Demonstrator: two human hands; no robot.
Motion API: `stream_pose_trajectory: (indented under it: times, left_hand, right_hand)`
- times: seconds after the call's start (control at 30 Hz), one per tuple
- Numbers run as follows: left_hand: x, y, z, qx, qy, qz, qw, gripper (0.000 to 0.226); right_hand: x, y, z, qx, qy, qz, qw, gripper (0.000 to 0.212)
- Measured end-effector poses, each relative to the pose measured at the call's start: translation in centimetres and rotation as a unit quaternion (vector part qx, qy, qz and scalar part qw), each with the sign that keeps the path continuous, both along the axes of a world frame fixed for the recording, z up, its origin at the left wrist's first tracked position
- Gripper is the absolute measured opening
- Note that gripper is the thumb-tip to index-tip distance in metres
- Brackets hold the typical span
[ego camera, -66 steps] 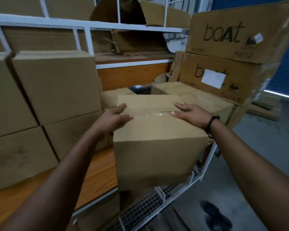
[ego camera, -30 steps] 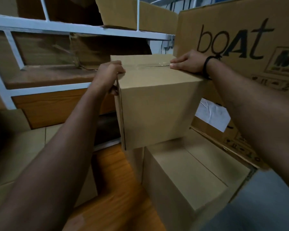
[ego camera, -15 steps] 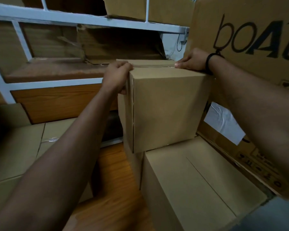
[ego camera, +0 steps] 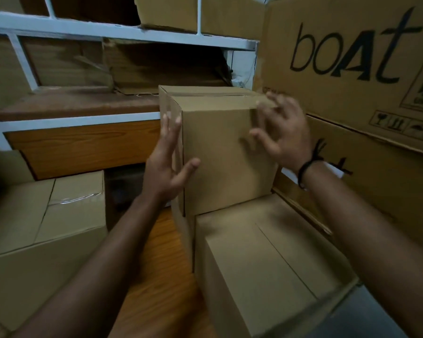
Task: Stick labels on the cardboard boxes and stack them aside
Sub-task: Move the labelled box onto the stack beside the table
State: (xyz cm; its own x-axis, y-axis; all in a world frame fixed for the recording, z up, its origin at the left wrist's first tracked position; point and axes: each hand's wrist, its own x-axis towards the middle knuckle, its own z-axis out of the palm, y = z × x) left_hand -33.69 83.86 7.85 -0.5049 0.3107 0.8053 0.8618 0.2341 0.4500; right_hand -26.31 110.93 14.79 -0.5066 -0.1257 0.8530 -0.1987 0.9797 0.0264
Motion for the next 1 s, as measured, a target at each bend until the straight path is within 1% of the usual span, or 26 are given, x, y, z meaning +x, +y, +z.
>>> stream_pose_trajectory:
  times: [0.03, 0.13, 0.2, 0.27, 0.33, 0.43, 0.53, 0.63, 0.73, 0.8, 0.93, 1.0]
  left_hand:
    - [0.3, 0.2, -0.9, -0.023, 0.012, 0.005, 1.0, 0.085]
    - [0.7, 0.7, -2.8, -0.092, 0.04, 0.032, 0.994, 0.085]
    - [0.7, 1.1, -3.3, -0.112, 0.031, 0.051, 0.992, 0.083]
    - [0.5, 1.6, -3.4, -0.112, 0.038, 0.067, 0.991, 0.079]
    - [0.4, 2.2, -3.3, -0.115, 0.054, 0.077, 0.989, 0.078]
    - [0.3, 2.9, -3.0, -0.131, 0.039, 0.093, 0.986, 0.075]
    - [0.6, 3.0, -3.1, -0.133, 0.034, 0.088, 0.987, 0.074]
    - [1.3, 2.5, -4.2, -0.128, 0.033, 0.094, 0.987, 0.079]
    - [1.8, 2.1, -5.9, -0.16, 0.014, 0.097, 0.982, 0.085]
    - [2.1, 2.2, -6.5, -0.181, -0.002, 0.097, 0.979, 0.088]
    - [2.4, 3.1, -6.0, -0.215, -0.047, 0.078, 0.972, 0.083]
    - [2.6, 3.1, -5.6, -0.237, -0.054, 0.073, 0.967, 0.083]
  right_hand:
    - [0.2, 0.0, -1.9, 0.016, 0.01, -0.011, 1.0, 0.059]
    - [-0.4, 0.4, -5.7, 0.045, -0.01, -0.059, 0.997, 0.067]
    - [-0.9, 0.9, -6.9, 0.062, -0.041, -0.079, 0.994, 0.072]
    - [-1.6, 1.5, -7.4, 0.062, -0.069, -0.091, 0.992, 0.077]
    - [-2.3, 2.0, -7.8, 0.049, -0.078, -0.095, 0.991, 0.081]
    - [-2.8, 2.4, -7.7, 0.027, -0.083, -0.088, 0.992, 0.089]
    - [-2.8, 2.9, -7.5, 0.009, -0.088, -0.084, 0.993, 0.091]
    - [-1.9, 3.1, -8.5, -0.031, -0.093, -0.075, 0.992, 0.09]
    - [-1.0, 3.0, -10.4, -0.052, -0.122, -0.065, 0.989, 0.091]
    - [-1.0, 2.8, -11.1, -0.062, -0.146, -0.079, 0.984, 0.096]
    - [-1.3, 2.6, -10.7, -0.085, -0.17, -0.105, 0.976, 0.097]
    - [-1.0, 2.3, -10.6, -0.089, -0.184, -0.126, 0.971, 0.097]
